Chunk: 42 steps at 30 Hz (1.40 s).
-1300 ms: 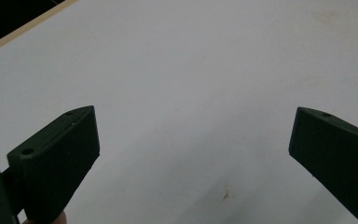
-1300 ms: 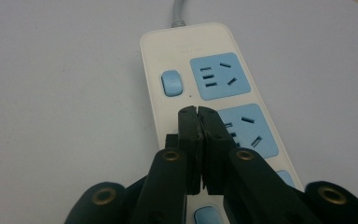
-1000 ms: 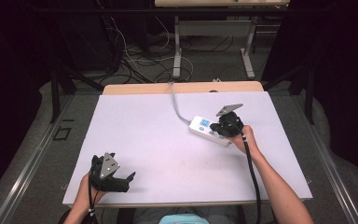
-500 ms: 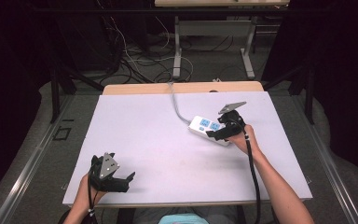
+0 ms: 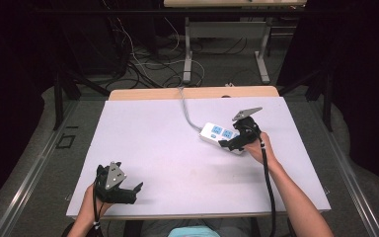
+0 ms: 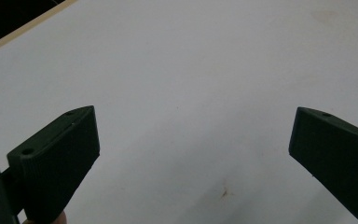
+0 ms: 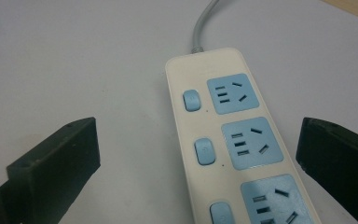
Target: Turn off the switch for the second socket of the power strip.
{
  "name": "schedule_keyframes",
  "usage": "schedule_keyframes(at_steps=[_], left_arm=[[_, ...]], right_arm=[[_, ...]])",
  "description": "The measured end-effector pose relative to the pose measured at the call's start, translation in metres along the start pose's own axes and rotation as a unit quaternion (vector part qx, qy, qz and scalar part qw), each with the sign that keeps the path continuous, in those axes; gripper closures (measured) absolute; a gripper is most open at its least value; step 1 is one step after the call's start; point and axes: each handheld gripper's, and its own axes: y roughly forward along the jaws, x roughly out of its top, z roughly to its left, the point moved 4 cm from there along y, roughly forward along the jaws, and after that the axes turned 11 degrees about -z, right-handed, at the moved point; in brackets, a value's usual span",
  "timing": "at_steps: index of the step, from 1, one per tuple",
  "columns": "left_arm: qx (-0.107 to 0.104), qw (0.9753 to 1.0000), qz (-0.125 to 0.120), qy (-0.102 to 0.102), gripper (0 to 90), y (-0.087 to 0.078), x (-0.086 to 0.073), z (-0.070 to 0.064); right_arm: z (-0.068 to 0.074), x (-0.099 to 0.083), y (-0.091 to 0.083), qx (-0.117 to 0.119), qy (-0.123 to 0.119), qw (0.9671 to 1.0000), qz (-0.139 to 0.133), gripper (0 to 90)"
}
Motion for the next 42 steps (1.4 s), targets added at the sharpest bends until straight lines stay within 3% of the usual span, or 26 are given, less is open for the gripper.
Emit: schedule_keyframes(at_steps=[2, 6, 16, 42], left_arm=[[0.002, 1.0, -0.001, 0.0, 1.7, 0.0, 0.0, 0.0], [0.002, 1.0, 0.0, -0.003, 1.7, -0.001, 0.0, 0.0], [0.001, 1.0, 0.001, -0.002, 1.7, -0.001, -0.001, 0.001], [0.004, 1.0, 0.002, -0.003, 1.7, -0.002, -0.001, 0.001]], right_arm=[[0.0, 0.0, 0.001, -0.001, 0.002, 1.0, -0.004, 0.0], [0.0, 0.0, -0.001, 0.0, 0.0, 0.9999, 0.013, 0.0], [0.003, -0.001, -0.004, -0.003, -0.001, 1.0, 0.003, 0.0], [0.026, -0.022, -0.051, -0.022, -0.024, 0.9994, 0.011, 0.0]])
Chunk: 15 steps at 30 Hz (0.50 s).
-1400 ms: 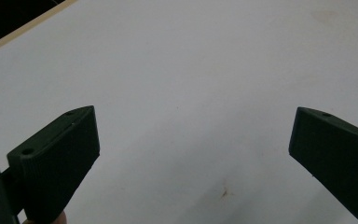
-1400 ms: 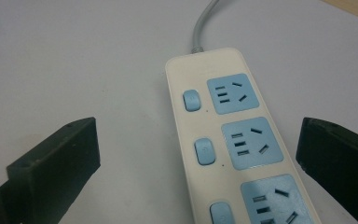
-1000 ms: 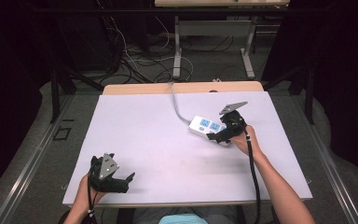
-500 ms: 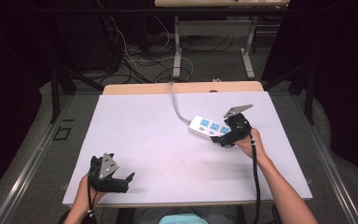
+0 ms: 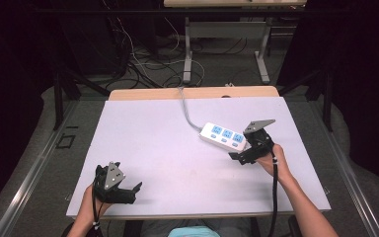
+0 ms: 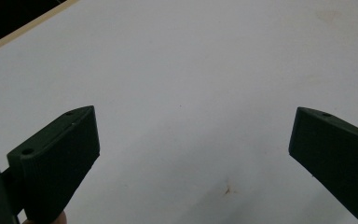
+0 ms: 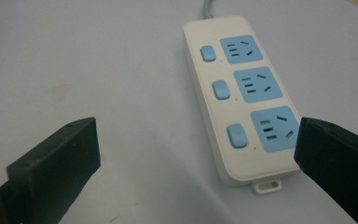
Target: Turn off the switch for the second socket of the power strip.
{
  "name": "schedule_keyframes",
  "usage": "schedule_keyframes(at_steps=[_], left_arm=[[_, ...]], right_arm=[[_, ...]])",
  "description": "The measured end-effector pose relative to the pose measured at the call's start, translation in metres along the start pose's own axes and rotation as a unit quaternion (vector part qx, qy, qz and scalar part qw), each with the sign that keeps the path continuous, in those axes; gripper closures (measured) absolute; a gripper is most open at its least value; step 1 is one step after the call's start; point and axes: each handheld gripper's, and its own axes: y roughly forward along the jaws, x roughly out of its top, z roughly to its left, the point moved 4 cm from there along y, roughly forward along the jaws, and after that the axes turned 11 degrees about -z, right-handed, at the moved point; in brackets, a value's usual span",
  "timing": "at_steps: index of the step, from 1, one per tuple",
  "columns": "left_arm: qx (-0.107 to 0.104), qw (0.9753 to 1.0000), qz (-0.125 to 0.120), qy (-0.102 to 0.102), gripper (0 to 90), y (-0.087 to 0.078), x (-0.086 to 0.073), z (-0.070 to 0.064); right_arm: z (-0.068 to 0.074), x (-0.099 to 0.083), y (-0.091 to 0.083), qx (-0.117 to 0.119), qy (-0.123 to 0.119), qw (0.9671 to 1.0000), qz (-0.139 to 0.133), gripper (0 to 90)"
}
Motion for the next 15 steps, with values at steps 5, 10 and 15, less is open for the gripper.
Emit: schedule_keyframes(at_steps=[5, 10, 15], left_arm=[[-0.001, 1.0, -0.001, 0.0, 1.7, 0.0, 0.0, 0.0], [-0.002, 1.0, 0.0, 0.0, 1.7, 0.0, 0.0, -0.001], [-0.001, 1.0, 0.0, 0.001, 1.7, 0.0, 0.0, 0.0]], right_arm=[[0.007, -0.009, -0.011, -0.003, -0.005, 1.0, -0.005, 0.0], [0.011, -0.018, -0.022, -0.011, -0.007, 0.9999, 0.007, 0.0], [0.015, -0.026, -0.029, -0.017, -0.005, 0.9998, 0.009, 0.0]])
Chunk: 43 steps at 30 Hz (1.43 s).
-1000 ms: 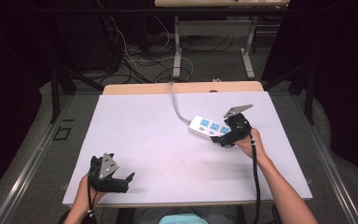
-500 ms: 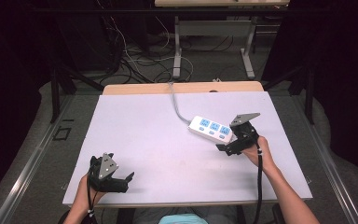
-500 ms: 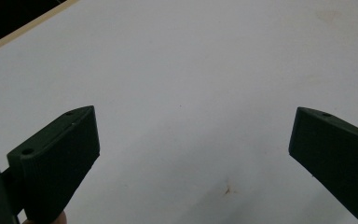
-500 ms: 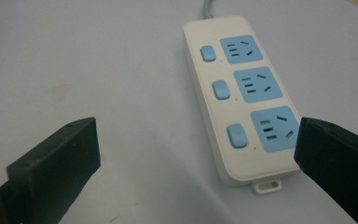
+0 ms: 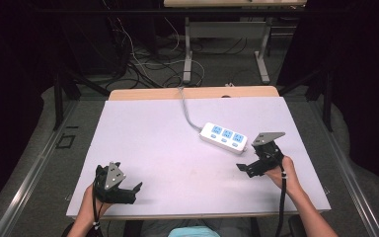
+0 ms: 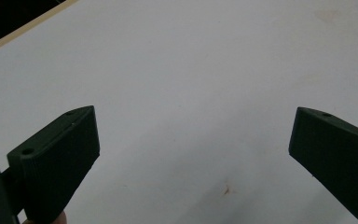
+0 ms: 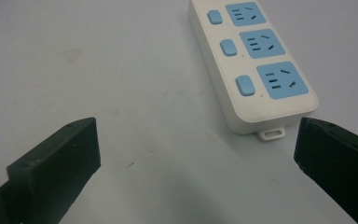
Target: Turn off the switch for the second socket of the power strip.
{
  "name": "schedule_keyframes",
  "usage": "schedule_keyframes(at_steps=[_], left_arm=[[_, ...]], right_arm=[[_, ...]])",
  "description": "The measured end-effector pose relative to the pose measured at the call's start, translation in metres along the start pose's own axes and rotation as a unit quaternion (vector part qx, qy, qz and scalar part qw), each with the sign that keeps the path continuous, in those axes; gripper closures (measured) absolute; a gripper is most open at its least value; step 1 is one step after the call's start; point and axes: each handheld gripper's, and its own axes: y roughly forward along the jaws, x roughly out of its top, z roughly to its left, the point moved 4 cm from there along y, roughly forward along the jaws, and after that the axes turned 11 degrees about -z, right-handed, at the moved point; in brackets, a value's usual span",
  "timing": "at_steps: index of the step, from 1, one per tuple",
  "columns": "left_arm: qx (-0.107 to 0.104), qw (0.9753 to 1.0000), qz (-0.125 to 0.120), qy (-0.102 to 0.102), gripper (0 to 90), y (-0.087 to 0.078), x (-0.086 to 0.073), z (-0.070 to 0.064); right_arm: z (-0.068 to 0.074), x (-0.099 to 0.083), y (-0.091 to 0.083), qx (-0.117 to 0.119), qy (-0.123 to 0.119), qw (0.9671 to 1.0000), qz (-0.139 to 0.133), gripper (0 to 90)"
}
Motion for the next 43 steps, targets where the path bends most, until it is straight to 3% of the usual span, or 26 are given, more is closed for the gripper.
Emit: schedule_keyframes(at_steps=[12, 17, 28, 31, 41, 43], left_arm=[[-0.002, 1.0, 0.001, 0.0, 1.7, 0.0, 0.0, 0.0], [-0.001, 1.0, 0.001, 0.001, 1.7, 0.0, 0.0, 0.0], [-0.001, 1.0, 0.001, 0.0, 1.7, 0.001, 0.0, -0.001], [0.001, 1.0, 0.0, 0.001, 1.7, 0.002, 0.0, -0.001], [-0.001, 1.0, 0.007, 0.006, 1.7, 0.001, 0.0, 0.0], [-0.004, 1.0, 0.007, -0.003, 1.7, 0.002, 0.0, -0.001]], right_arm=[[0.007, -0.015, -0.013, -0.001, -0.006, 0.9999, 0.013, 0.0], [0.01, -0.023, -0.018, -0.012, 0.001, 0.9999, 0.006, 0.0], [0.021, -0.038, -0.028, -0.013, 0.003, 0.9999, 0.0, 0.0], [0.022, -0.042, -0.03, -0.01, 0.005, 0.9999, 0.011, 0.0], [0.023, -0.043, -0.03, -0.015, 0.003, 0.9998, 0.009, 0.0], [0.022, -0.043, -0.03, -0.016, 0.003, 0.9998, 0.008, 0.0]])
